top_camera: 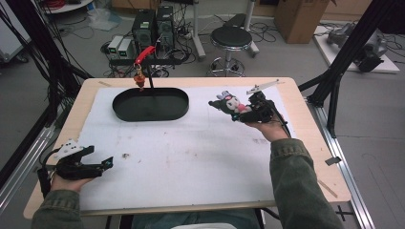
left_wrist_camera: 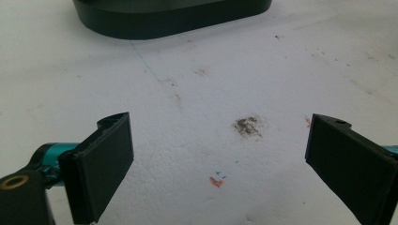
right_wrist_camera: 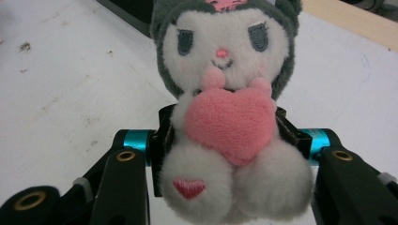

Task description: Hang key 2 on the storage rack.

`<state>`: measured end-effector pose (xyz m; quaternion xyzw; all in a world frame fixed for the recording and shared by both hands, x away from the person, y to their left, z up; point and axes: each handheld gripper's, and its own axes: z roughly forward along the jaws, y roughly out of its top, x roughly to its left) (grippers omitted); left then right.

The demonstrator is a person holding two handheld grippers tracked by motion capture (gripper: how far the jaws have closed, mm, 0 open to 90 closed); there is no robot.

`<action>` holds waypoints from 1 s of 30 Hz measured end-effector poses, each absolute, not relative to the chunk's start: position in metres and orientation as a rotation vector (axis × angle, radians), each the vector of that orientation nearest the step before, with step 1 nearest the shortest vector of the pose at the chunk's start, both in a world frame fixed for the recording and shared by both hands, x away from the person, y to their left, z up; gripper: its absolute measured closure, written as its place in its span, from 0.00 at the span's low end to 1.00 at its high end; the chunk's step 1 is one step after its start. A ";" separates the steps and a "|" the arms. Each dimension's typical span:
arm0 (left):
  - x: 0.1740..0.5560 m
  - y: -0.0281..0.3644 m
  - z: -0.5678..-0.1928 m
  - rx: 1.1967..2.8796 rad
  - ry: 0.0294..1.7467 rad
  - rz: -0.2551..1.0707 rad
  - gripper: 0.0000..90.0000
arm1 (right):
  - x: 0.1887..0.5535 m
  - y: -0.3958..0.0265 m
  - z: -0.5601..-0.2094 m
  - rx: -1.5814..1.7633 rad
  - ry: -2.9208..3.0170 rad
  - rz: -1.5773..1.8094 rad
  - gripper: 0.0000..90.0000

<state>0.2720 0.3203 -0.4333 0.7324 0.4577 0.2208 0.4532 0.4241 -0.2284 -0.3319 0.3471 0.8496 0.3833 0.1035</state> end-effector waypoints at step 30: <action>0.275 0.320 -0.435 1.826 1.114 0.517 0.11 | 0.460 -0.132 -0.281 0.893 2.575 1.149 0.56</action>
